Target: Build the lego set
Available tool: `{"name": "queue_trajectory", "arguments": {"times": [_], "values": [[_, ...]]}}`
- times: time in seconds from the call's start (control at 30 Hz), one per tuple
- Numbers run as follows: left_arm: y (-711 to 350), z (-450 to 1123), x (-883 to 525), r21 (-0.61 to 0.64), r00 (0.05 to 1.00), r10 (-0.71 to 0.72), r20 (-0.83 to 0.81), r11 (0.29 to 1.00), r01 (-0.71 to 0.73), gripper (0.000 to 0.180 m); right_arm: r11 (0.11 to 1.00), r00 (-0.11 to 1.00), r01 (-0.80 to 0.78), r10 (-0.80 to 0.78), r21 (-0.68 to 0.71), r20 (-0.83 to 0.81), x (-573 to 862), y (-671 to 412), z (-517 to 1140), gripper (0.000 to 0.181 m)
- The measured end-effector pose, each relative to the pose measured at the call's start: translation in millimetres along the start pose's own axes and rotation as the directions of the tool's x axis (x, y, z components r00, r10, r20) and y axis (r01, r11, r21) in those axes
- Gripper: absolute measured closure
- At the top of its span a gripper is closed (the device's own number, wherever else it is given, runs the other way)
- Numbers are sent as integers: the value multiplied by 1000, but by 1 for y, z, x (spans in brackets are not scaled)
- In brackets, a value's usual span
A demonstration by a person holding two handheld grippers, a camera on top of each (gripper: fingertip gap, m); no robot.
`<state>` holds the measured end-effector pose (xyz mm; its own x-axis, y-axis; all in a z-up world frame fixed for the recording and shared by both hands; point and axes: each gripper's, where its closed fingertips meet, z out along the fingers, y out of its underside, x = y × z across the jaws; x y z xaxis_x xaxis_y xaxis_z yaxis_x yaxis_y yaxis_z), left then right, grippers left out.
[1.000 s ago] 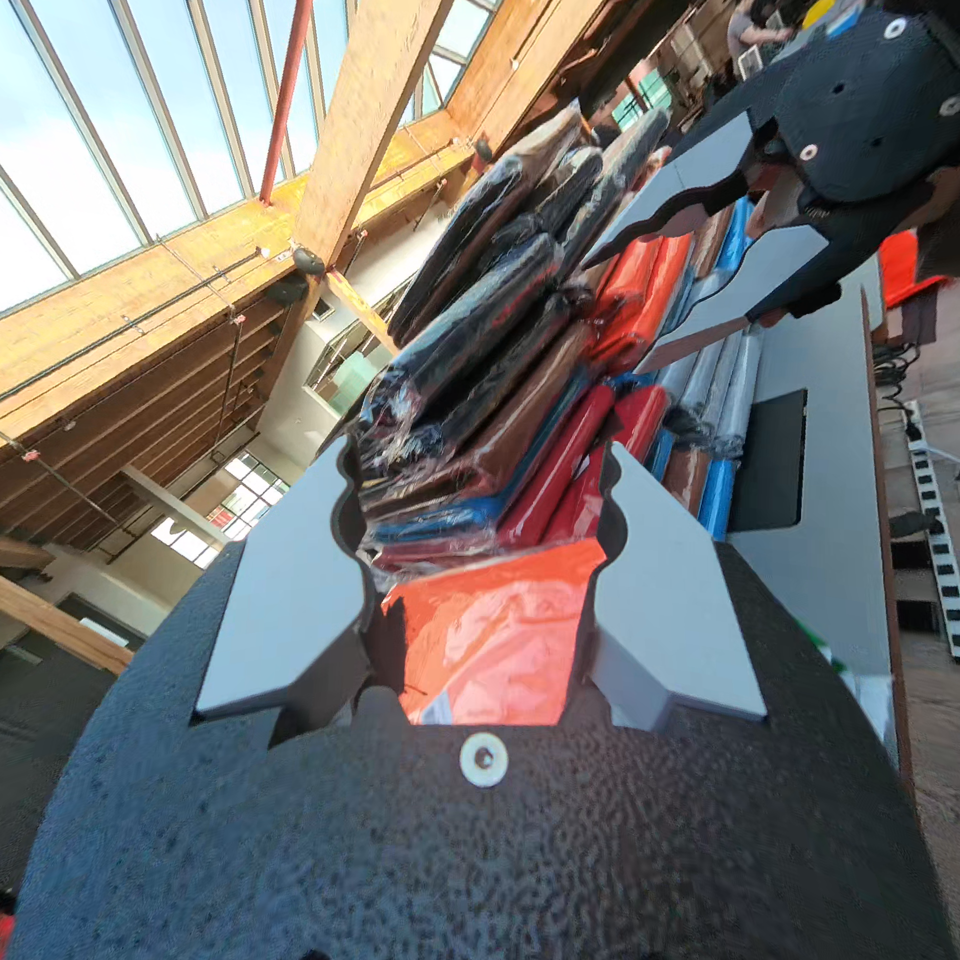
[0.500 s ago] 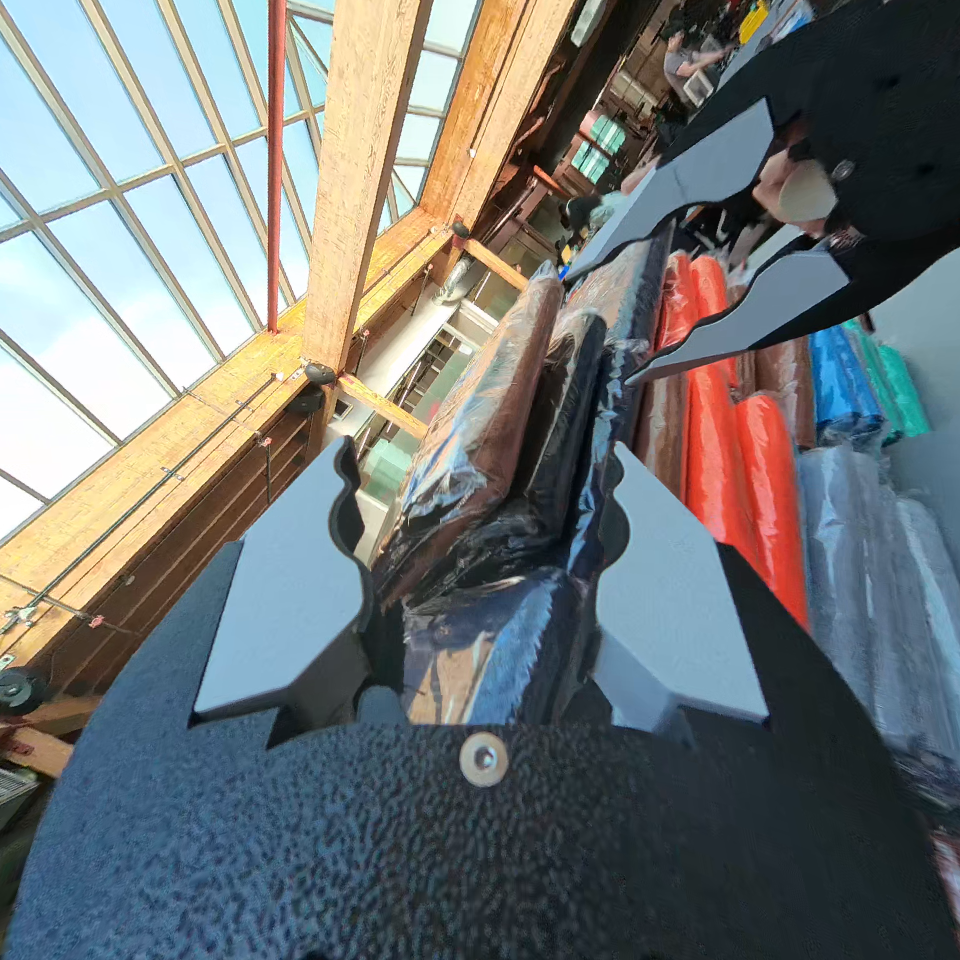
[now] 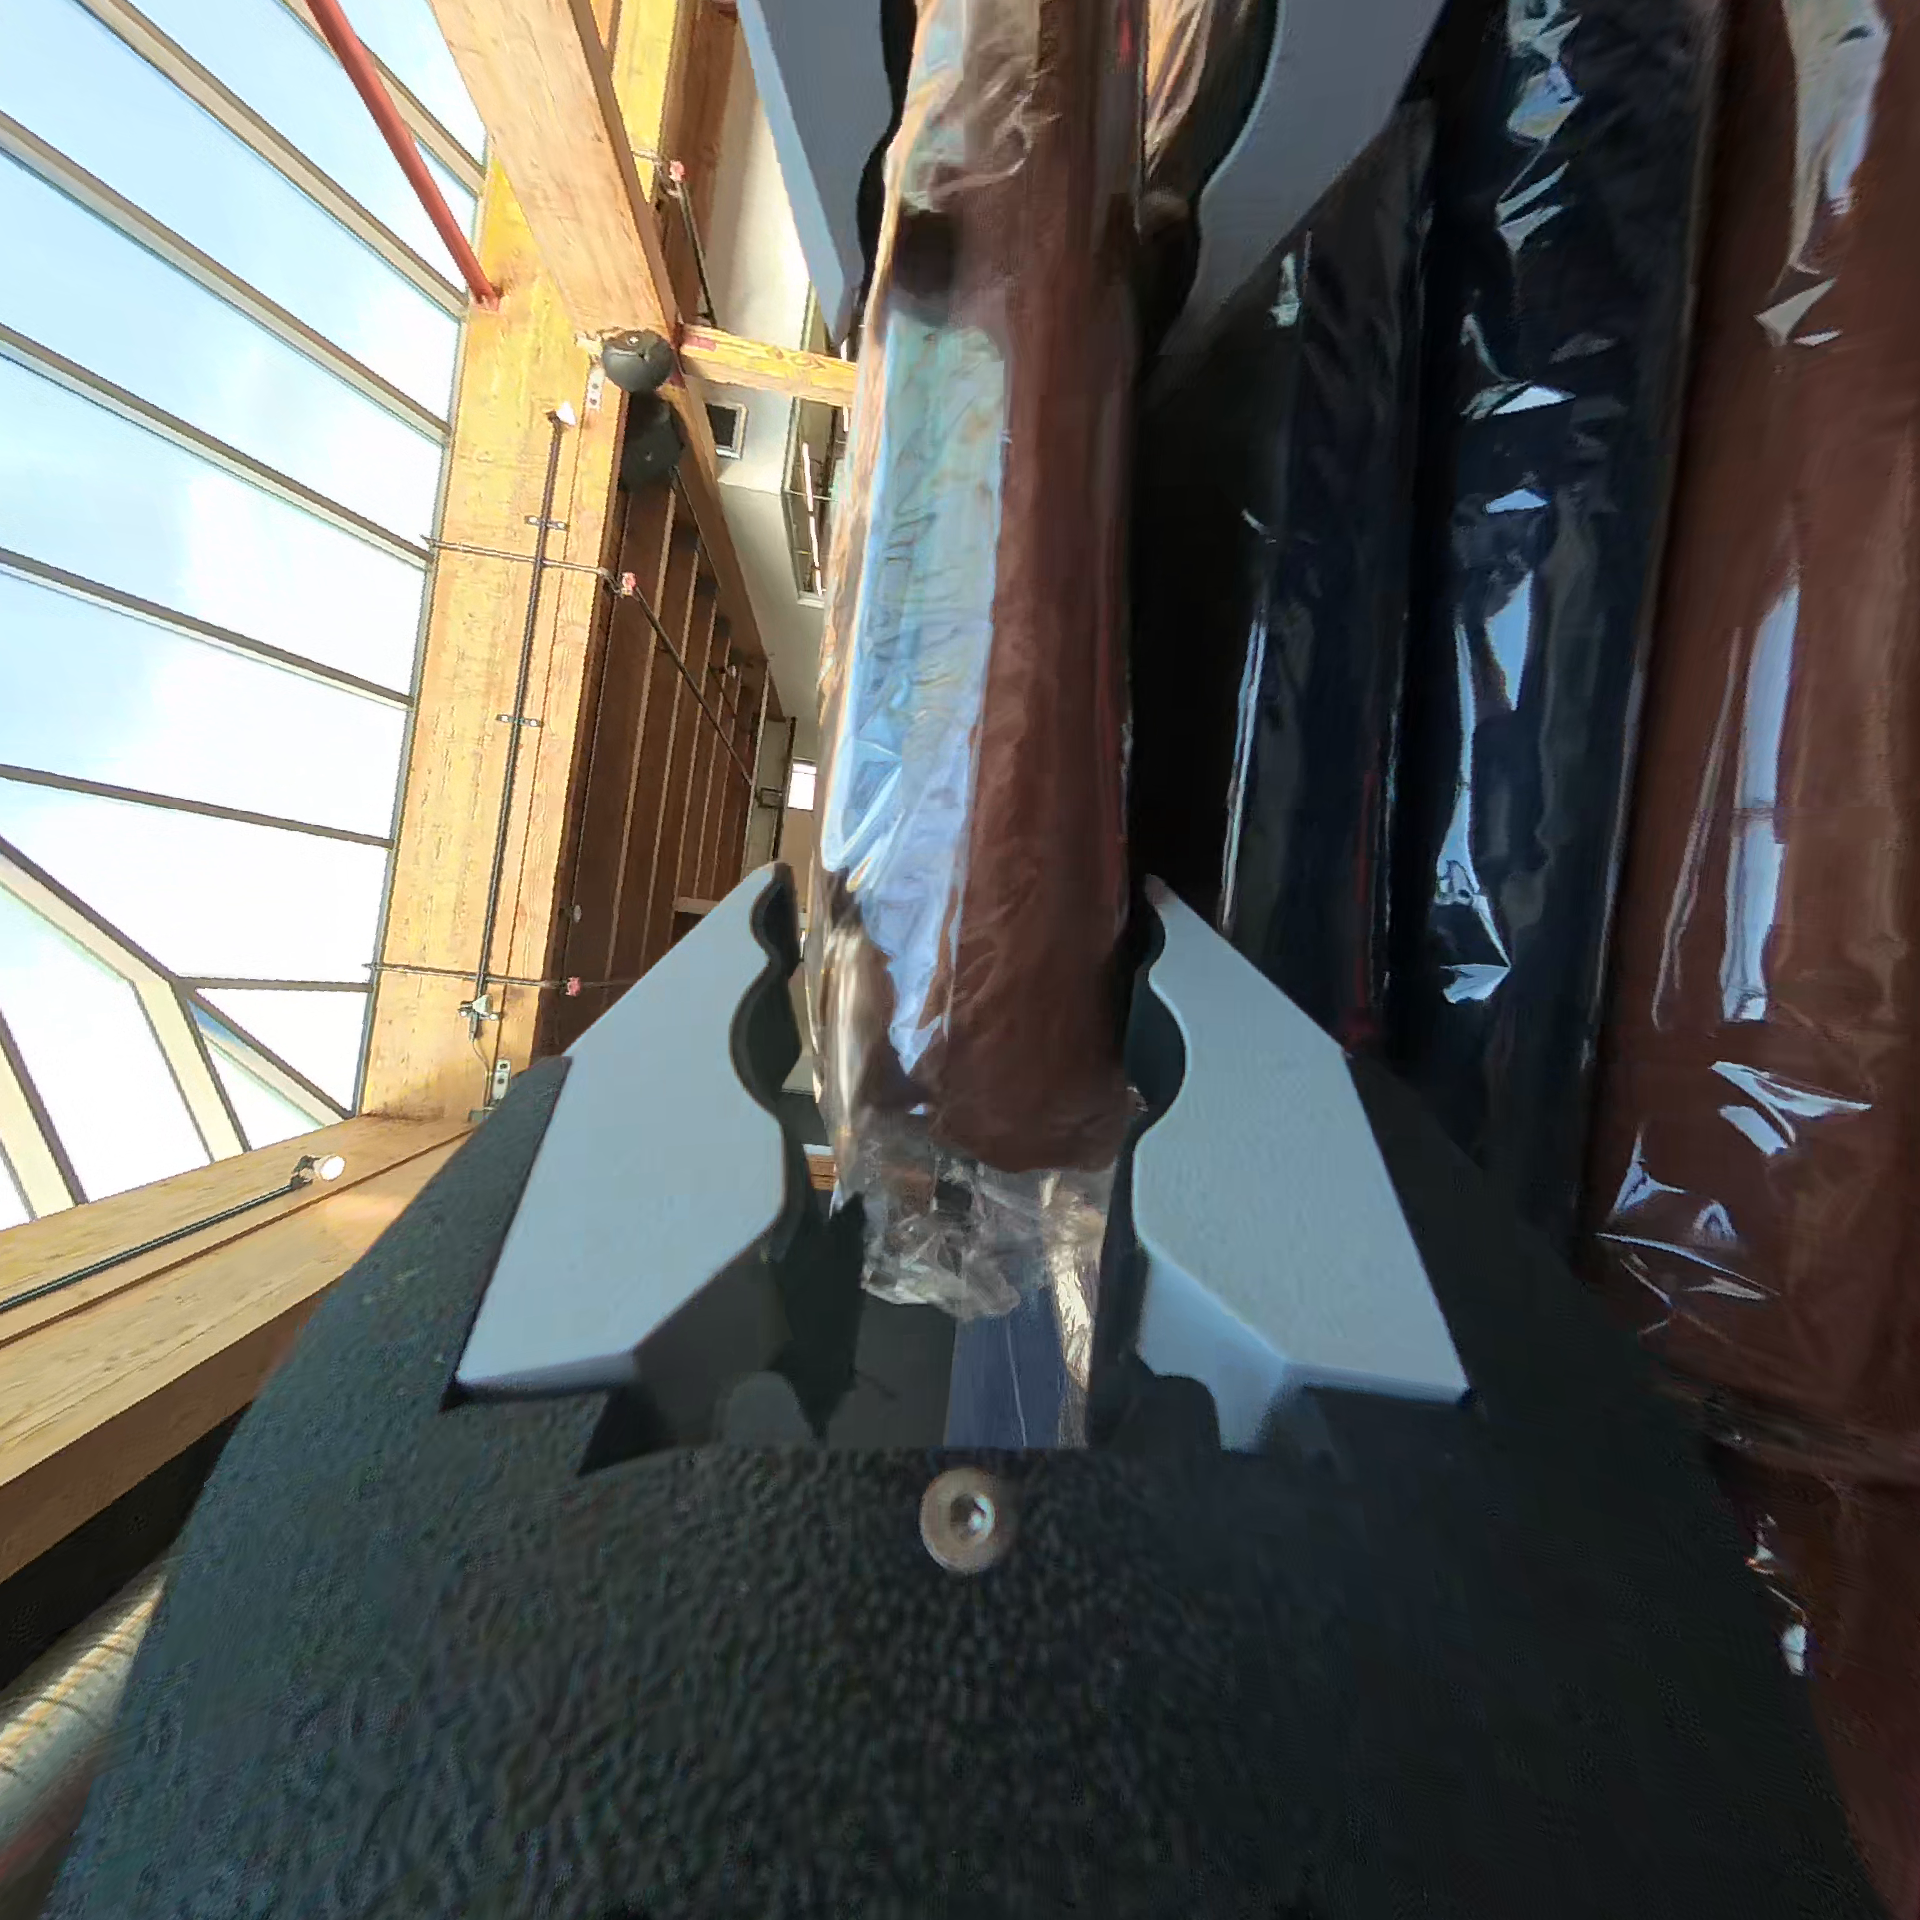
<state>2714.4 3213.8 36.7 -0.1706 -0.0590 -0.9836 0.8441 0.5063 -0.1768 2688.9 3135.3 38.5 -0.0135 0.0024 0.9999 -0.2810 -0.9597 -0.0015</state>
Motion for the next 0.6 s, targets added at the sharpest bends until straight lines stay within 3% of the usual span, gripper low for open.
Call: {"name": "queue_trajectory", "arguments": {"times": [0.2,0.33,0.6], "values": [[6,3,0,-43,1000,-8,-16,999,7,127,991,993,114,-110,-73,48,0,7,10,137],[20,-4,-11,-65,987,136,87,989,-131,137,995,997,70,-72,-70,-19,6,-6,9,143],[80,-61,-45,-87,962,198,187,979,-184,141,1000,990,15,-12,18,-142,25,-88,10,144]]}}
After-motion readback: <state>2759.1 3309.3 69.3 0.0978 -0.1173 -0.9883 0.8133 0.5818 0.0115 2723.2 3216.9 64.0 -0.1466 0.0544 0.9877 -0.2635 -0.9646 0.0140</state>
